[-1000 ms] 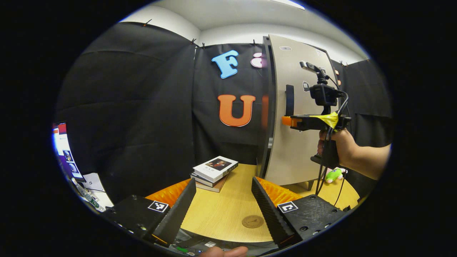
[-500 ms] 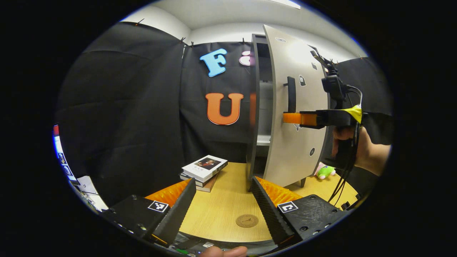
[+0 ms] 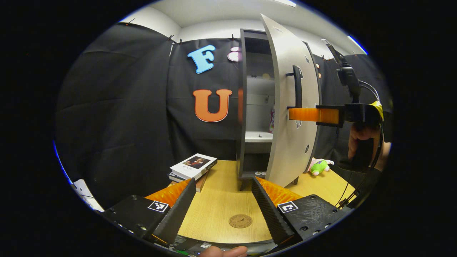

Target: Open the cabinet door with the right hand, grasp the bottle in the cabinet with the left hand and place it on the coaster, then close the cabinet door with the right hand.

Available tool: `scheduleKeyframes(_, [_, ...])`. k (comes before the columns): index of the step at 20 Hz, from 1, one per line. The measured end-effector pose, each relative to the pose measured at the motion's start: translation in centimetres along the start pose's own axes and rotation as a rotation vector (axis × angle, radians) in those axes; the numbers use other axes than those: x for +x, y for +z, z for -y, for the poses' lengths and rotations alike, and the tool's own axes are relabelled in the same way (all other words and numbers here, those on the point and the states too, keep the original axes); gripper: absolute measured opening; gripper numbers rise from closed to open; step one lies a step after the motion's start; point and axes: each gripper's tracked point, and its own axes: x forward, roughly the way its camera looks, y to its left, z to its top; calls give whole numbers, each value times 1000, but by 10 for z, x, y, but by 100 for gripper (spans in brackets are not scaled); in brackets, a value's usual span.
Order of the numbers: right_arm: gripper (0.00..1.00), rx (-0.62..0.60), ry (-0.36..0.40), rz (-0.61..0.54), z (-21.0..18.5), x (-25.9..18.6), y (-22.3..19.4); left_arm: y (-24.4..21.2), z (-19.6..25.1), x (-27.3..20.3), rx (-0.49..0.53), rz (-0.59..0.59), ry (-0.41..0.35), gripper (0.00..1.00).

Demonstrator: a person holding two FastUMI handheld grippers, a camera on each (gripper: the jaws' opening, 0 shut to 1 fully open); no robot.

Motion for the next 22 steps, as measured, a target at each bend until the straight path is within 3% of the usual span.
scheduleKeyframes(10, [23,-13,-27,-16,10,-23,-3,9,34,36,44,9,-115,95])
scheduleKeyframes(22, [22,-53,-163,-47,14,-25,3,21,72,80,6,12,-201,95])
